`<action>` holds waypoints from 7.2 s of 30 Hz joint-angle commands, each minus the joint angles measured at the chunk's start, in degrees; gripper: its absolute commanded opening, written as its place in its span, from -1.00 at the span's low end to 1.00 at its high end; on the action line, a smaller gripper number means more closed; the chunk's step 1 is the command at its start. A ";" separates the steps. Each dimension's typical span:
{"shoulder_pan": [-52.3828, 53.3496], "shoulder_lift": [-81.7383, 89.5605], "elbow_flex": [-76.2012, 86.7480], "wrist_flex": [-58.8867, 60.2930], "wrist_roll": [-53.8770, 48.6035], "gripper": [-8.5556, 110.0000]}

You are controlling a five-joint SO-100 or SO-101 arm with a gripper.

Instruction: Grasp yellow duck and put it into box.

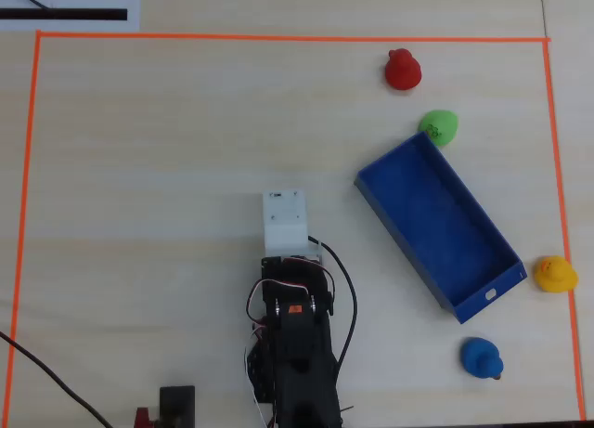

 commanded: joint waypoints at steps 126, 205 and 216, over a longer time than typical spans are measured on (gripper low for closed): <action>5.01 -8.96 -25.31 -35.68 12.39 -0.85; 83.32 -135.53 -131.57 -14.24 25.05 -0.06; 82.27 -137.64 -133.33 -8.35 26.02 -0.05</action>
